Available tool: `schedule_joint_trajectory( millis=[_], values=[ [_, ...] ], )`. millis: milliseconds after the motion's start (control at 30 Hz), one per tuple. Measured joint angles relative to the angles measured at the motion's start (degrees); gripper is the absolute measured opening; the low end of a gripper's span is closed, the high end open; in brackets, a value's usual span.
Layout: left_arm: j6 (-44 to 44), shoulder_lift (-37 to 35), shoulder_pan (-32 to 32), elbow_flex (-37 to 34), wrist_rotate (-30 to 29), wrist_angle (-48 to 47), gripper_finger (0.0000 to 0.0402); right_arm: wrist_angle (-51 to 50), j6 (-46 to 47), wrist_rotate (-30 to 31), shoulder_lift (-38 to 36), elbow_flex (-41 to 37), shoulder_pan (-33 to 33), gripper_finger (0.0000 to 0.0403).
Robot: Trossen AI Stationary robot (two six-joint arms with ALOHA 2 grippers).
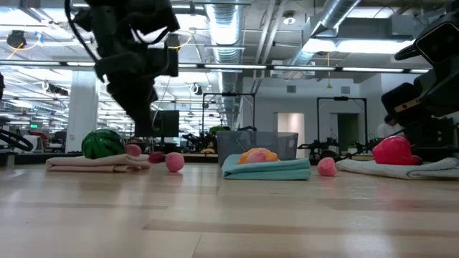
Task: Pick and placing Produce into tupperware
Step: Put the red cherry into the gray bin
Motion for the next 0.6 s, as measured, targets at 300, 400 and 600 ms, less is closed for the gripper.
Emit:
schedule_joint_trajectory(
  millis=[300, 400, 600],
  values=[
    [6.32, 0.0, 3.86, 8.23, -3.71, -0.45, 0.0, 0.01, 0.0, 0.0, -0.01, 0.02, 0.0, 0.0049],
    [8.34, 0.0, 6.75, 10.68, -3.81, -0.35, 0.0, -0.01, -0.02, 0.0, -0.01, 0.02, 0.0, 0.0049],
    [11.3, 0.0, 12.99, 13.77, -3.26, 2.11, 0.0, 0.0, -0.01, 0.0, -0.01, 0.02, 0.0, 0.0049]
  ],
)
